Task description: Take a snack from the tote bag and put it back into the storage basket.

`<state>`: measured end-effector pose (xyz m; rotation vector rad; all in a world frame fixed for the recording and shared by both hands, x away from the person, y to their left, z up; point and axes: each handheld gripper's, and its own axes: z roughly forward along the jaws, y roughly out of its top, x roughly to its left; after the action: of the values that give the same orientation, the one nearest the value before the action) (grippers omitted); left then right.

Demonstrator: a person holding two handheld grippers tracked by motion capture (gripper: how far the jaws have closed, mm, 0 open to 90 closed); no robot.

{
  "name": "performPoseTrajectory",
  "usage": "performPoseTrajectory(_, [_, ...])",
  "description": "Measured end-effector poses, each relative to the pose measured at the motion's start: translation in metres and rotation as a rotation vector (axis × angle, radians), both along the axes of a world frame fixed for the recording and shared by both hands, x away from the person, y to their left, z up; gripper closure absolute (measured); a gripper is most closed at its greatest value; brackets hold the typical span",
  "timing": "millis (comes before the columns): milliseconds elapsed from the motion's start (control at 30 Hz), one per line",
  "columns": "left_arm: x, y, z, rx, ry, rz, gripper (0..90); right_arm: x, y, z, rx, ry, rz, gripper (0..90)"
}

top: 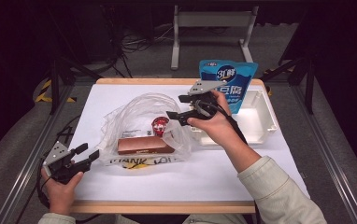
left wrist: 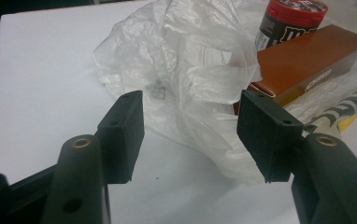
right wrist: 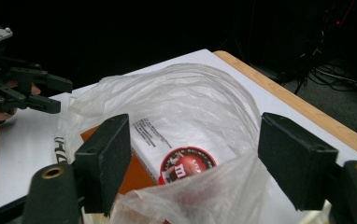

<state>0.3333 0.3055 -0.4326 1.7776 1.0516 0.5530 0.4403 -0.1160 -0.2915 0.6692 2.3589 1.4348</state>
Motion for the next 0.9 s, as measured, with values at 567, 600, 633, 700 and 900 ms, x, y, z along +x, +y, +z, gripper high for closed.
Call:
performPoseTrajectory(567, [0.001,0.000,-0.001,-0.005,0.002,-0.002,41.6,0.010,0.046,-0.011,-0.033,0.042,0.060,15.2])
performPoseTrajectory(600, [0.001,0.000,-0.001,-0.004,0.002,-0.003,41.6,0.011,0.048,-0.012,-0.037,0.041,0.059,14.7])
performPoseTrajectory(633, [0.001,0.000,-0.001,-0.004,0.002,-0.002,41.6,0.012,0.050,-0.013,-0.036,0.043,0.061,14.1])
performPoseTrajectory(700, [0.001,0.001,-0.001,-0.003,0.000,-0.001,41.6,0.014,0.053,-0.017,-0.043,0.043,0.047,13.5])
performPoseTrajectory(900, [0.000,0.001,-0.001,-0.005,0.003,0.004,41.6,0.022,0.061,-0.027,-0.055,0.048,0.023,10.9])
